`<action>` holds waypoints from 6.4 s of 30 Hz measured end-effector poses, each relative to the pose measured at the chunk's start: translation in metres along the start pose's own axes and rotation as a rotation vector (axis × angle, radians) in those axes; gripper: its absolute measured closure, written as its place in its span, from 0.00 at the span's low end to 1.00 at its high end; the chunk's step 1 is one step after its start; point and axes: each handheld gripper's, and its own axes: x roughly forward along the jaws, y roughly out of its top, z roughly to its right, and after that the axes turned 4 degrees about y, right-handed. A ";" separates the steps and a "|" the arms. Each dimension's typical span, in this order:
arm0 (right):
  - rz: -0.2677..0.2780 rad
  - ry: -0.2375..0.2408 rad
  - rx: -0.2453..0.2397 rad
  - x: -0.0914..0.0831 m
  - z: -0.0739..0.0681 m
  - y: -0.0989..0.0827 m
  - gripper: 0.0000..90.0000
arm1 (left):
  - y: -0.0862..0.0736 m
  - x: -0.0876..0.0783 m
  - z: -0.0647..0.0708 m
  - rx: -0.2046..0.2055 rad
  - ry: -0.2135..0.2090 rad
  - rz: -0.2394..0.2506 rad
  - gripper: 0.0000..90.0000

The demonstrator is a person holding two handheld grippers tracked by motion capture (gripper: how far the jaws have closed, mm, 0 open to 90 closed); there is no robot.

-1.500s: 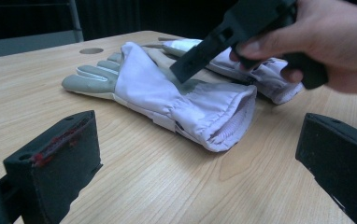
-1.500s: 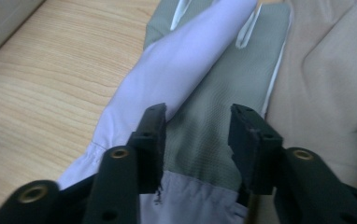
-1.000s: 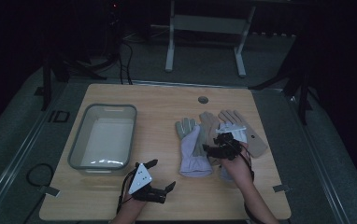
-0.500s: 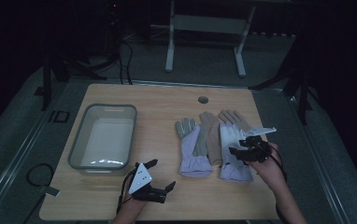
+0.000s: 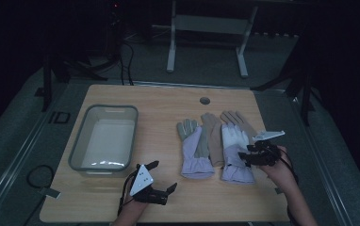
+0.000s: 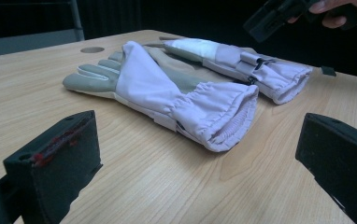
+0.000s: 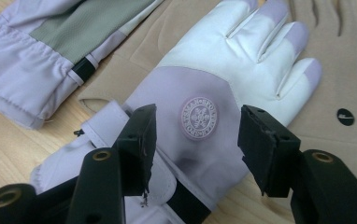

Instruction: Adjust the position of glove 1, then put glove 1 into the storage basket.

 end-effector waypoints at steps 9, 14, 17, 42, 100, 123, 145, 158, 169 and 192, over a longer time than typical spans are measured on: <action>-0.059 0.003 0.024 0.030 0.013 -0.004 0.51 | 0.000 0.000 0.000 -0.001 0.001 -0.001 0.00; -0.068 0.056 0.050 0.042 0.014 -0.011 0.67 | 0.000 0.000 0.000 -0.001 0.002 -0.001 0.00; -0.071 0.033 0.029 0.045 0.011 -0.012 0.70 | 0.000 0.000 0.000 -0.002 0.004 -0.003 0.00; 0.053 0.018 0.082 -0.004 0.006 -0.007 0.89 | 0.000 0.000 0.000 -0.007 0.010 -0.003 0.00; -0.115 0.074 -0.096 0.070 -0.090 0.107 0.88 | 0.000 0.000 0.000 0.002 0.010 -0.004 0.00; -0.097 0.110 -0.113 0.085 -0.099 0.101 0.58 | 0.000 0.000 0.000 -0.009 0.033 -0.009 0.00; 0.124 0.191 -0.044 0.021 -0.062 0.041 0.16 | 0.034 0.011 0.002 -0.106 0.013 -0.184 0.04; 0.173 0.153 0.000 0.028 -0.057 0.056 0.38 | 0.077 0.040 0.000 -0.102 0.024 -0.198 0.04; 0.191 0.193 0.107 0.053 -0.053 0.062 0.63 | 0.076 0.069 0.003 -0.109 0.053 -0.348 0.27; 0.002 0.396 0.286 0.112 -0.045 0.037 0.57 | 0.035 0.088 -0.008 -0.214 0.021 -0.537 0.30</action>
